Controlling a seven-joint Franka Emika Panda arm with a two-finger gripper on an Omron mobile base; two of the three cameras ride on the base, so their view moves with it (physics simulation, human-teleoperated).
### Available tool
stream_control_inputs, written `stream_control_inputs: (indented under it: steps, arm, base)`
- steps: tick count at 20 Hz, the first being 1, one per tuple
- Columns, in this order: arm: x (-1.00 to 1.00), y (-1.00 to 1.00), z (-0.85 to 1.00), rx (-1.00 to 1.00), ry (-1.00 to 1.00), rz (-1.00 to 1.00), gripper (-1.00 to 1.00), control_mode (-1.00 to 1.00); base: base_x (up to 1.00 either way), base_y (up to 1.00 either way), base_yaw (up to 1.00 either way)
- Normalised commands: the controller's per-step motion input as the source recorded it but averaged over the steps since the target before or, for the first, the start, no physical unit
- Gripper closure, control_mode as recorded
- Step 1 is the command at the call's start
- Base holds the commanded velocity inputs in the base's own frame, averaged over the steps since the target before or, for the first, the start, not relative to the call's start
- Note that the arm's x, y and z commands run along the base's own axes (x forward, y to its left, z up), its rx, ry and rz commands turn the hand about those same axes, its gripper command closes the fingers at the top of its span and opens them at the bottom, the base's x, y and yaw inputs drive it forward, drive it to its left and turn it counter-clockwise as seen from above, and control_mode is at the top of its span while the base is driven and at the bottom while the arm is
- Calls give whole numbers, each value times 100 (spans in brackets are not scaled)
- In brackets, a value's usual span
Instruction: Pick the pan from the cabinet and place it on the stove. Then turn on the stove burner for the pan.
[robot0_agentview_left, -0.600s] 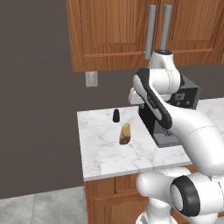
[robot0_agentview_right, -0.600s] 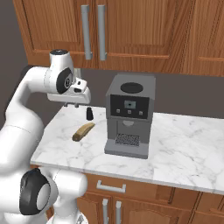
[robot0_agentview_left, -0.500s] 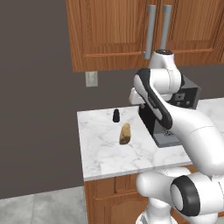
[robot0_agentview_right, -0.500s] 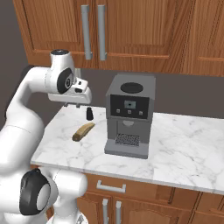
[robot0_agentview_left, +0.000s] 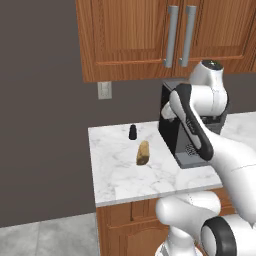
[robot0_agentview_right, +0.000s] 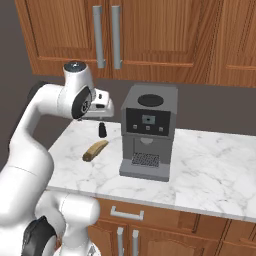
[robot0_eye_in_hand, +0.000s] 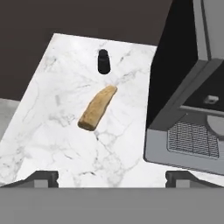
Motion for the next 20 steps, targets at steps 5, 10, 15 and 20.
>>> stream_control_inputs:
  steps: [5,10,15,20]
  arm:
    - [-38,-25,2,0,-41,9,-100,-100]
    - [-27,-6,19,-1,-40,2,-100,-100]
    - [-4,-6,34,0,-27,0,-100,-100]
    - [0,-9,45,0,-21,0,-100,-100]
  base:
    - [0,0,0]
    - [0,0,0]
    - [0,0,0]
    - [0,0,0]
